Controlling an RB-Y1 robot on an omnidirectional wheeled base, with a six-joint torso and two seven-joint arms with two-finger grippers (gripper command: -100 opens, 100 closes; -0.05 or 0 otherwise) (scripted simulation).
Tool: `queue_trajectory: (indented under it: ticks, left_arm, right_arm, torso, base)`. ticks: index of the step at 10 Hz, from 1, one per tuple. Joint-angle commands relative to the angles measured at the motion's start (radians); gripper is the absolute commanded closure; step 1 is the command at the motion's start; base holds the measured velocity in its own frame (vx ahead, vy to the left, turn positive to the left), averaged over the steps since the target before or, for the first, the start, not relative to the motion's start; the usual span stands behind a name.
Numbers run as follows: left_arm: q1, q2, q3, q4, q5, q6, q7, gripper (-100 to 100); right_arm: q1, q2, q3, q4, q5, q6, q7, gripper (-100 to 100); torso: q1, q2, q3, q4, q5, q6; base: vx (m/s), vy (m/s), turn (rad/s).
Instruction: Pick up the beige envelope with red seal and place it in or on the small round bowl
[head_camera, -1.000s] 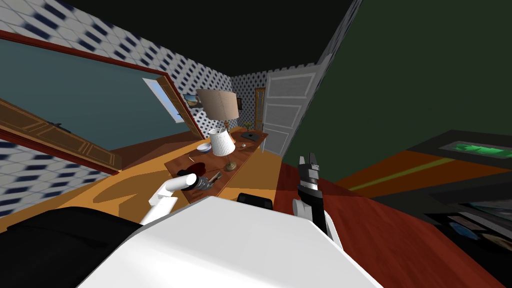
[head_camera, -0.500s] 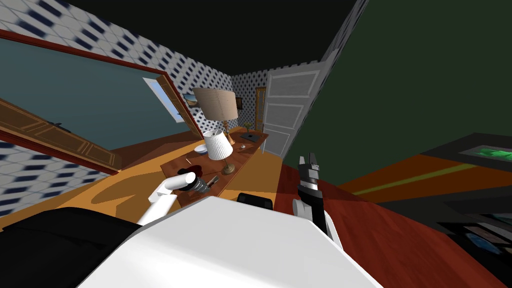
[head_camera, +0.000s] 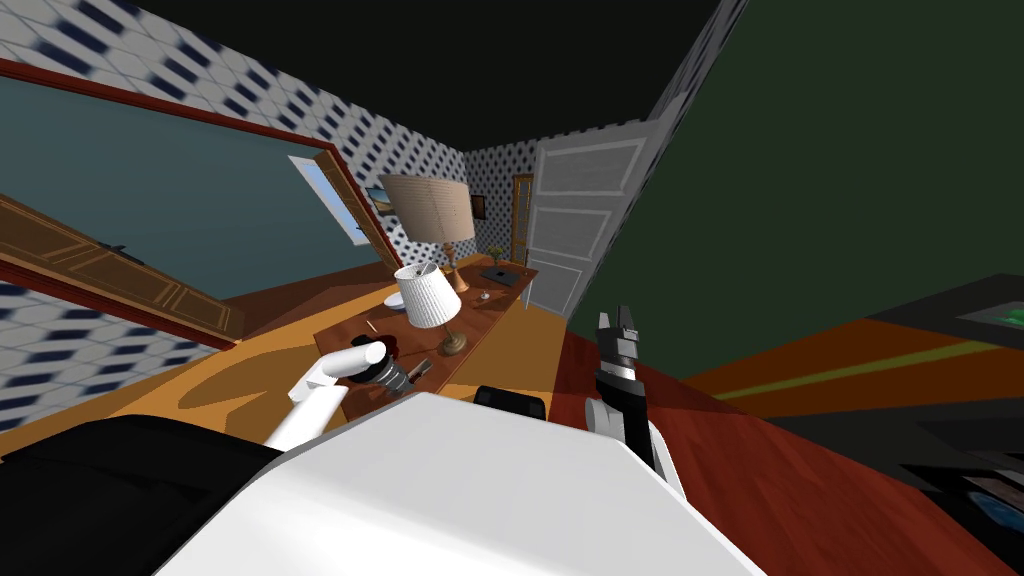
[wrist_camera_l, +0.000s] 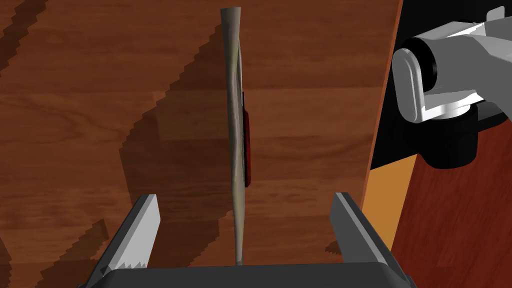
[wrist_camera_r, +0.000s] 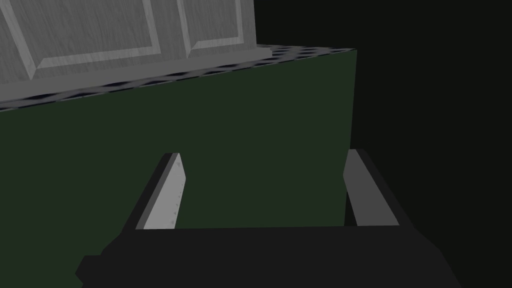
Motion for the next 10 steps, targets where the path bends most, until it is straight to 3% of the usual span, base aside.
queue_trajectory:
  ticks: [1,2,3,4,5,8,9,10]
  left_arm:
    - [-0.009,0.014,0.002,0.026,0.001,0.032,0.012,-100]
    - [-0.012,0.024,0.004,0.032,0.003,0.050,0.019,-100]
    - [-0.009,0.016,0.002,0.025,0.000,0.037,0.015,-100]
    - [-0.009,0.016,0.002,0.025,0.000,0.040,0.017,0]
    - [-0.015,0.006,-0.007,0.057,-0.011,0.009,0.005,-100]
    - [-0.023,-0.009,-0.019,0.104,-0.028,-0.036,-0.014,-100]
    - [-0.020,-0.006,-0.017,0.094,-0.025,-0.026,-0.009,-100]
    - [-0.021,-0.007,-0.017,0.096,-0.025,-0.029,-0.011,100]
  right_arm:
    - [0.000,0.000,0.000,0.000,0.000,0.000,0.000,0]
    - [0.000,0.000,0.000,0.000,0.000,0.000,0.000,0]
    - [0.000,0.000,0.000,0.000,0.000,0.000,0.000,0]
    - [0.000,0.000,0.000,0.000,0.000,0.000,0.000,0]
    - [0.000,0.000,0.000,0.000,0.000,0.000,0.000,0]
    - [0.000,0.000,0.000,0.000,0.000,0.000,0.000,0]
    - [0.000,0.000,0.000,0.000,0.000,0.000,0.000,0]
    - [0.000,0.000,0.000,0.000,0.000,0.000,0.000,0]
  torso:
    - [0.000,0.000,0.000,0.000,0.000,0.000]
    - [0.000,0.001,0.000,0.000,0.000,0.000]
    - [0.000,0.002,0.001,0.000,0.000,0.000]
    - [0.001,0.004,0.002,0.001,0.000,0.000]
    - [0.002,0.006,0.003,0.001,0.000,0.000]
    - [0.002,0.007,0.004,0.001,0.001,0.000]
    - [0.002,0.007,0.004,0.001,0.001,0.000]
    - [0.002,0.007,0.004,0.002,0.000,0.000]
  base:
    - [0.096,-0.026,0.025]
    - [0.074,-0.021,0.018]
    - [0.030,-0.009,0.004]
    - [0.006,-0.002,-0.001]
    - [0.006,0.000,0.006]
    - [0.002,0.000,0.002]
    - [0.000,0.000,0.000]
    - [0.000,0.000,0.000]
